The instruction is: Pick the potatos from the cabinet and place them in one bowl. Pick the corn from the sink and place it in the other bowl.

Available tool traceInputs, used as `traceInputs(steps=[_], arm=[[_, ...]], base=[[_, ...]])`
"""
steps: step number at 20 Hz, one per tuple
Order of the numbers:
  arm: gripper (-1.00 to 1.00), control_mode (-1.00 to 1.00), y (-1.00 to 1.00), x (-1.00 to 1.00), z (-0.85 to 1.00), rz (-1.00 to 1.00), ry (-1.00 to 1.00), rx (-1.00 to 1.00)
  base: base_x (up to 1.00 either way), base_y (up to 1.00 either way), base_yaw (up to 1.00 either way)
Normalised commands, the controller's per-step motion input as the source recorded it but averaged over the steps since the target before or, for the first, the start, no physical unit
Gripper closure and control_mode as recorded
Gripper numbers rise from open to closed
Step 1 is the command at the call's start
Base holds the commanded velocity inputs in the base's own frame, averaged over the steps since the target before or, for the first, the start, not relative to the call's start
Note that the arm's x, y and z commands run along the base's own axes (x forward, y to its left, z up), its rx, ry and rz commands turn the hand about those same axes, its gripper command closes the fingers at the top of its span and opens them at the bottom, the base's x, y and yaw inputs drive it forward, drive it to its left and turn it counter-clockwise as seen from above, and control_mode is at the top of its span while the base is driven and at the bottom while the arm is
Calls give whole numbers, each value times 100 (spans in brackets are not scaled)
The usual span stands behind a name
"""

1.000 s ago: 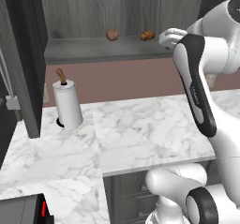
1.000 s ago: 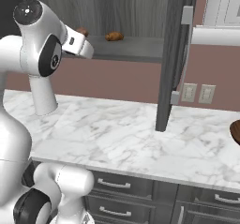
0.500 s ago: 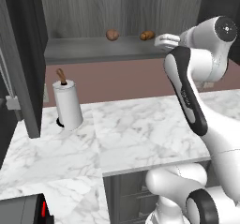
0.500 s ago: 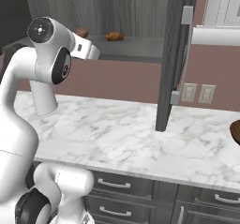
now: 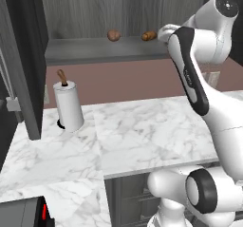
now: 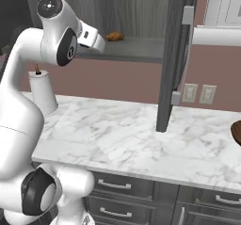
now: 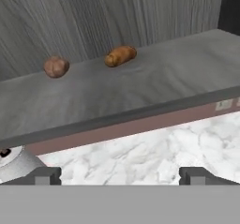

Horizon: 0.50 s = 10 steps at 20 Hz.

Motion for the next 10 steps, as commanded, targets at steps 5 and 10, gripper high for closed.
traceInputs(steps=[5, 10], arm=[[-100, -100, 0, 21, -24, 0, -16, -6], [-100, -100, 0, 60, -8, -1, -6, -6]], base=[[0, 0, 0], [0, 0, 0]])
